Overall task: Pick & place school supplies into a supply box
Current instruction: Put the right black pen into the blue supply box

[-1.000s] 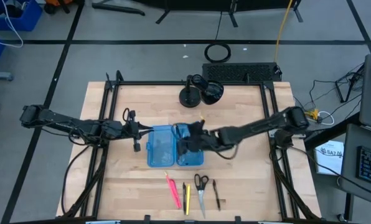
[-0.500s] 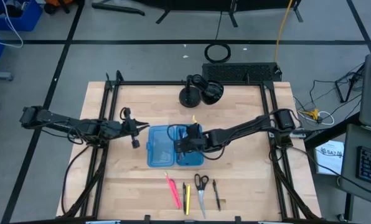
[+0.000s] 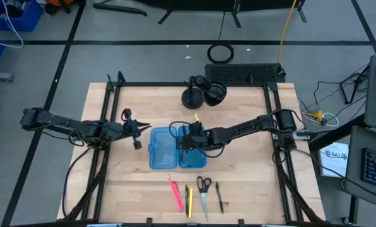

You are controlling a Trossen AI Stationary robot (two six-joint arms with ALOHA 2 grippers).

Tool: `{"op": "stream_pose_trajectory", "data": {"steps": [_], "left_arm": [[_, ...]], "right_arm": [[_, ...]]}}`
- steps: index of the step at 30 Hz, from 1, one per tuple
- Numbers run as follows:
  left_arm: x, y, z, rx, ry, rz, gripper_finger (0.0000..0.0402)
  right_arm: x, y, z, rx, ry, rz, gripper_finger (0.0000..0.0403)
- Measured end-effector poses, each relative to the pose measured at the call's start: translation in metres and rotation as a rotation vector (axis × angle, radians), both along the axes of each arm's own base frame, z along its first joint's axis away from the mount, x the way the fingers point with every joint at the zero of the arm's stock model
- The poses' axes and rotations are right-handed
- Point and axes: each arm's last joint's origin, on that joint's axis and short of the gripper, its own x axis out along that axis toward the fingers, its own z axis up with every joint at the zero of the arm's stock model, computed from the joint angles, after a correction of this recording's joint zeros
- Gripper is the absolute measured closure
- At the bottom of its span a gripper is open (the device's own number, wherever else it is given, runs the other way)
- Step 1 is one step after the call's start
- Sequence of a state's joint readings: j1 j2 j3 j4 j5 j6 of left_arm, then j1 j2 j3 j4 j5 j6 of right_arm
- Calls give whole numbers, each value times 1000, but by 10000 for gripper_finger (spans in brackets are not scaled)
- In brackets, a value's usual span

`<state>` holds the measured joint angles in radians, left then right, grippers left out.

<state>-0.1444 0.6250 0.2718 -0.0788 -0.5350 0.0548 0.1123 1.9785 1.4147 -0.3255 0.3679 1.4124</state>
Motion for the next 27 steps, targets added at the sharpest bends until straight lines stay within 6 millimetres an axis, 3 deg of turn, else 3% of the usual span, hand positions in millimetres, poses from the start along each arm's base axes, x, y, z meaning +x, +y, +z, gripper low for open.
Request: {"op": "stream_pose_trajectory", "data": {"steps": [6,15,27], "left_arm": [[0,0,0,9,5,-4,364],[0,1,0,19,3,16,364],[0,1,1,37,3,31,364]], "right_arm": [[0,0,-1,4,0,-2,383],[-11,-4,-18,41,35,-54,383],[-10,-4,-19,90,19,-57,383]]}}
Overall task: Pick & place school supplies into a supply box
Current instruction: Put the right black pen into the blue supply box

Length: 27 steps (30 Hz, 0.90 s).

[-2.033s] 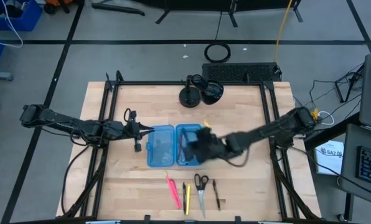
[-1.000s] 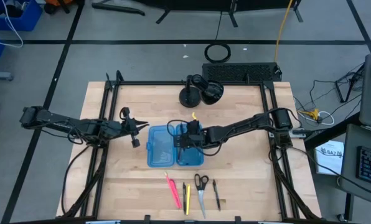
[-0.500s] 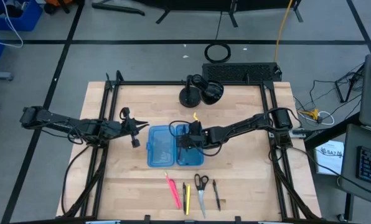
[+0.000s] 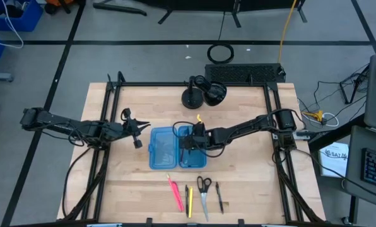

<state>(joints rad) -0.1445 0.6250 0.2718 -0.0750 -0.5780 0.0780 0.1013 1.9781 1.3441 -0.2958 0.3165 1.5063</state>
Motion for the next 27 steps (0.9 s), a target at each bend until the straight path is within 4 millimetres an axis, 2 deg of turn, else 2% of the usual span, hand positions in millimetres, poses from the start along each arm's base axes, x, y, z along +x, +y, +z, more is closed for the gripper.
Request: {"op": "stream_pose_trajectory", "data": {"steps": [14,21,27], "left_arm": [[0,0,0,-1,-3,0,364],[0,0,0,-1,-2,0,364],[0,0,-1,1,3,-1,364]], "right_arm": [[0,1,-8,27,22,-3,383],[8,1,-27,62,18,2,383],[9,2,-29,78,20,16,384]]}}
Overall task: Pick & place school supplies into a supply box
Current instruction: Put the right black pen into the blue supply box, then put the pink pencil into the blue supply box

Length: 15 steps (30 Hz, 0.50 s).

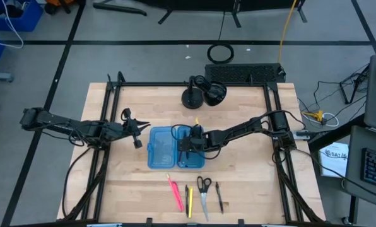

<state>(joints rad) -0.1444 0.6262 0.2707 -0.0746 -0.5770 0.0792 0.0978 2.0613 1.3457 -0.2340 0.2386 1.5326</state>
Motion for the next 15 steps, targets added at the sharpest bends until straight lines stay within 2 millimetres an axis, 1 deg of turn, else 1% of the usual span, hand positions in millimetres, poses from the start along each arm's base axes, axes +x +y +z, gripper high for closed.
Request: {"op": "stream_pose_trajectory", "data": {"steps": [3,10,13,15], "left_arm": [[0,0,0,-1,1,-2,364],[0,0,0,-2,2,-1,364],[0,0,0,-3,2,-2,364],[0,0,0,-5,4,-6,364]], "right_arm": [[0,0,0,-17,3,18,377],[-1,-1,3,-39,-1,20,290],[-1,-1,4,-39,-4,19,267],[-1,-1,6,-46,-5,30,261]]}}
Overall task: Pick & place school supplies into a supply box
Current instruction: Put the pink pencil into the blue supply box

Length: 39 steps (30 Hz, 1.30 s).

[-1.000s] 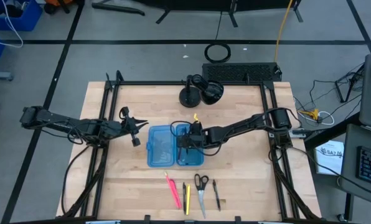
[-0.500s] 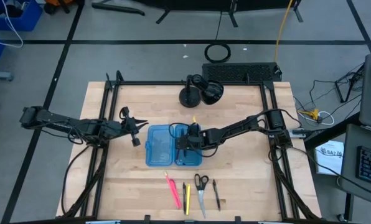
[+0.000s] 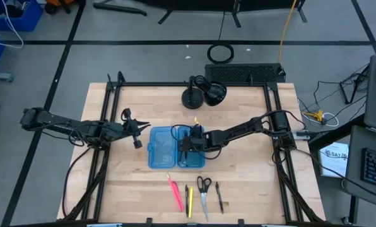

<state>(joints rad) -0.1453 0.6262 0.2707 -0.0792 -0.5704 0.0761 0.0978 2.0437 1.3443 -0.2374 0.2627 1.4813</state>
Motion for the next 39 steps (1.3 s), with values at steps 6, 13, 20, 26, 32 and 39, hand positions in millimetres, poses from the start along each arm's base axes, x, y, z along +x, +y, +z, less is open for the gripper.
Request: {"op": "stream_pose_trajectory", "data": {"steps": [6,13,20,26,32,39], "left_arm": [[0,-1,0,-11,1,-18,364],[0,-1,-1,-8,7,-20,364],[2,-2,3,-23,-36,-57,364],[10,-6,19,-57,-205,-176,364],[12,-7,23,5,-227,-221,364],[12,-7,22,-61,-236,-206,364]], "right_arm": [[-3,0,18,-49,-20,77,262],[-16,4,77,-250,-103,268,278],[-63,53,133,-679,-99,644,318],[-120,80,131,-965,-60,764,392],[-170,74,101,-1047,-160,796,400],[-214,45,61,-1044,-267,717,402]]}}
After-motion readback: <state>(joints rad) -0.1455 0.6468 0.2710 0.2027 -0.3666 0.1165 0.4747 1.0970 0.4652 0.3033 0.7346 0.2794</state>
